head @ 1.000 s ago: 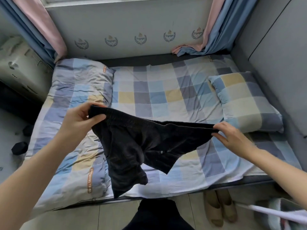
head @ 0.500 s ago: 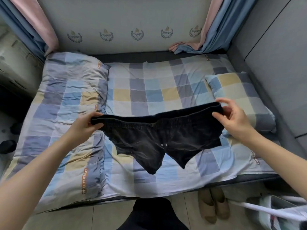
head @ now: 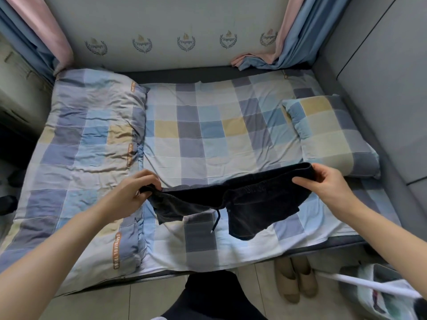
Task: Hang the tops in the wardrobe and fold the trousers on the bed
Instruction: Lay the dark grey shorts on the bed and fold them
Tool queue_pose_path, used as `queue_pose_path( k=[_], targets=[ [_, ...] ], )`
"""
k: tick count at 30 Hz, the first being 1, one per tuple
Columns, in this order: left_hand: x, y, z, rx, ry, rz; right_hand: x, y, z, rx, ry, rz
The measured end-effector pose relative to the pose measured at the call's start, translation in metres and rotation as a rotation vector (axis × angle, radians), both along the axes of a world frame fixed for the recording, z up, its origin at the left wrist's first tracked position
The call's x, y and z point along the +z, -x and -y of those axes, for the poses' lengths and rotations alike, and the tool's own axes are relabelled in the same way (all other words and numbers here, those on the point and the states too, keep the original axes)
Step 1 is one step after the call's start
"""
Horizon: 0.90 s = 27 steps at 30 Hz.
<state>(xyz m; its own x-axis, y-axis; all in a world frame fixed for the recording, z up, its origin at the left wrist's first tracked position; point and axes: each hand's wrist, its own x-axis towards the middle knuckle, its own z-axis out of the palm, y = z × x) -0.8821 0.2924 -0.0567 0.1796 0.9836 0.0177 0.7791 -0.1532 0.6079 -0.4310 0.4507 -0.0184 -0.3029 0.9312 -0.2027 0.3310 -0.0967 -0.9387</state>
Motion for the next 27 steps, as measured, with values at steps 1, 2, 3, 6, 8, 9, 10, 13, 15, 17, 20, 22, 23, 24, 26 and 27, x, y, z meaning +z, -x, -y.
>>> queue_pose_path(
  k=[1, 2, 3, 6, 8, 9, 10, 13, 15, 17, 20, 22, 23, 24, 26, 27],
  targets=[
    [0.002, -0.002, 0.000, 0.004, 0.002, -0.010, 0.001, 0.000, -0.001, -0.015, 0.004, -0.023],
    [0.005, -0.006, 0.001, 0.000, 0.014, -0.031, 0.001, 0.000, -0.002, -0.028, 0.008, -0.044],
    [0.007, -0.009, 0.002, -0.025, 0.020, -0.063, 0.002, -0.001, -0.003, -0.043, 0.013, -0.062],
    [0.013, -0.019, 0.007, -0.141, -0.017, -0.203, 0.003, -0.004, -0.007, -0.077, 0.031, -0.096],
    [0.015, -0.021, 0.007, -0.150, -0.012, -0.213, 0.003, -0.005, -0.009, -0.092, 0.036, -0.095],
    [0.015, -0.021, 0.005, -0.150, -0.018, -0.200, 0.003, -0.004, -0.009, -0.094, 0.038, -0.094],
    [0.015, -0.020, 0.005, -0.148, -0.027, -0.194, 0.003, -0.003, -0.009, -0.092, 0.037, -0.093],
    [0.013, -0.020, 0.008, -0.170, -0.071, -0.177, 0.004, -0.003, -0.008, -0.097, 0.039, -0.102],
    [0.014, -0.023, 0.013, -0.206, -0.088, -0.176, 0.004, -0.005, -0.009, -0.123, 0.051, -0.100],
    [0.016, -0.026, 0.016, -0.234, -0.095, -0.181, 0.003, -0.007, -0.011, -0.152, 0.055, -0.092],
    [0.015, -0.028, 0.014, -0.211, -0.063, -0.143, 0.003, -0.006, -0.010, -0.161, 0.066, -0.085],
    [0.010, -0.025, 0.011, -0.184, -0.053, -0.145, 0.004, -0.003, -0.010, -0.149, 0.065, -0.088],
    [0.007, -0.023, 0.011, -0.169, -0.050, -0.150, 0.005, -0.001, -0.009, -0.145, 0.062, -0.086],
    [0.005, -0.021, 0.011, -0.144, -0.047, -0.139, 0.006, 0.000, -0.008, -0.139, 0.059, -0.083],
    [0.002, -0.018, 0.011, -0.053, -0.075, -0.075, 0.010, 0.004, -0.006, -0.098, 0.047, -0.075],
    [0.000, -0.016, 0.011, 0.001, -0.093, -0.043, 0.012, 0.006, -0.004, -0.068, 0.041, -0.062]
  ],
)
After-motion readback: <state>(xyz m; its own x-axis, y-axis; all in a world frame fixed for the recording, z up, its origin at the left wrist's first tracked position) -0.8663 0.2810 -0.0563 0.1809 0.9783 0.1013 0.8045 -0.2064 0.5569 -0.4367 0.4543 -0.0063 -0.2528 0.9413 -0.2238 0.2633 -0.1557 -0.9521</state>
